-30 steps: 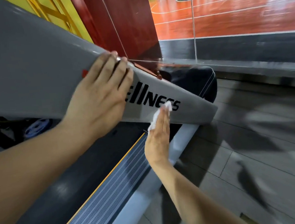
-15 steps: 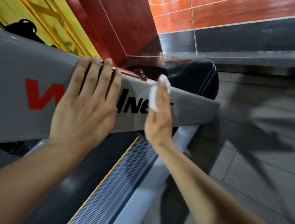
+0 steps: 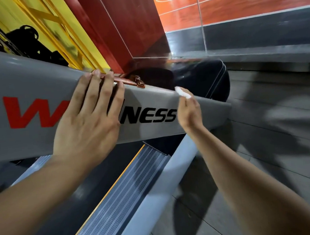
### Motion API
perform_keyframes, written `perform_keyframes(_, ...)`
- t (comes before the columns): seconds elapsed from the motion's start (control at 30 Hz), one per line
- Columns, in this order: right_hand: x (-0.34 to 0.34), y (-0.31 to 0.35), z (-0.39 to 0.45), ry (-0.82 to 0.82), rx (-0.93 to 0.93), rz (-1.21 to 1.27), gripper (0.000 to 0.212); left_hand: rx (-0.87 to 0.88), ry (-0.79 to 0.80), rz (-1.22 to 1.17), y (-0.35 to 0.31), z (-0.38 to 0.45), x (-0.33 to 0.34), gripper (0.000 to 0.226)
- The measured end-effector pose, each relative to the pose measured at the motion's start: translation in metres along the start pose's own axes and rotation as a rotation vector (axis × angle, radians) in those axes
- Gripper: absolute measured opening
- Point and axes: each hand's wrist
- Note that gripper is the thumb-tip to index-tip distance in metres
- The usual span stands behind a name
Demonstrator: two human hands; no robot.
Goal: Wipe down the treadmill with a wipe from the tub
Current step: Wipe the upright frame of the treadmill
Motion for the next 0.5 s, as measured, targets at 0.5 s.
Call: perform_keyframes(0.5,0.04,-0.029,-0.048,-0.101,0.204,0.101,0.053,0.003,0.009,-0.015,0.0,-0.003,0.001,0.058)
Point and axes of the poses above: each hand's wrist, its own z-axis towards the middle knuckle, its own x-axis out of the palm, y = z × x, and after that the axes turned 9 degrees about -z, right-handed
